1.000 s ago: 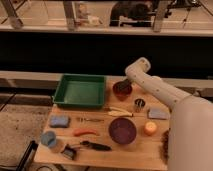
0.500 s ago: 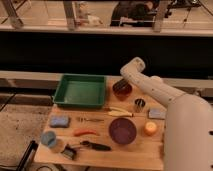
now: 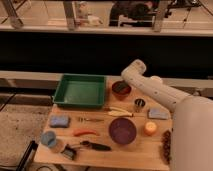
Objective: Wipe red bowl with eraser
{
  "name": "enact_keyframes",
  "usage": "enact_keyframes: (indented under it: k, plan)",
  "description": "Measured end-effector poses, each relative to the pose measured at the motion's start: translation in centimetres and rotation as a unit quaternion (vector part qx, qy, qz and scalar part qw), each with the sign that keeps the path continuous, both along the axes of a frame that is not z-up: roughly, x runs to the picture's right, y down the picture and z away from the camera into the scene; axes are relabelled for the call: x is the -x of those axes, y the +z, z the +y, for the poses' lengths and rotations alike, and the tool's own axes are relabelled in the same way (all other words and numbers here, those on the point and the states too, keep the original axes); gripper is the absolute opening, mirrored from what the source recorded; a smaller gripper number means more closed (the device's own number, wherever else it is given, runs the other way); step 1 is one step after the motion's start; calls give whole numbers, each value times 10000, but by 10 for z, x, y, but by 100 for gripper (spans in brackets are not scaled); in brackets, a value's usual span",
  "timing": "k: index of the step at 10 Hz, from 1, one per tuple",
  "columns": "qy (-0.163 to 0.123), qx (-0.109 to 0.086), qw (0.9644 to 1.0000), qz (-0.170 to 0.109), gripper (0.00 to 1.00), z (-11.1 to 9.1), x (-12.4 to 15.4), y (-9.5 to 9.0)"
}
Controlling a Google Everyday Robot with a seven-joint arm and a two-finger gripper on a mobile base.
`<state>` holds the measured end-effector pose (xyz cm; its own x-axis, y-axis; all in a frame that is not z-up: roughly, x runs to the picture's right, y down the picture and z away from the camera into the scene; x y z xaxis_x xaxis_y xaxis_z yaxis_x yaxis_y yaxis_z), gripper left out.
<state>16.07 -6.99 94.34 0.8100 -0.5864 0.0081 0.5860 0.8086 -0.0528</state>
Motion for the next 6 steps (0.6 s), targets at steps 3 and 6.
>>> enact_keyframes:
  k: [3,6]
  plan:
    - [58,-11,10000,42,0,12,-16,-12]
    - [140,-29,9998,141,0,16,-35,-16]
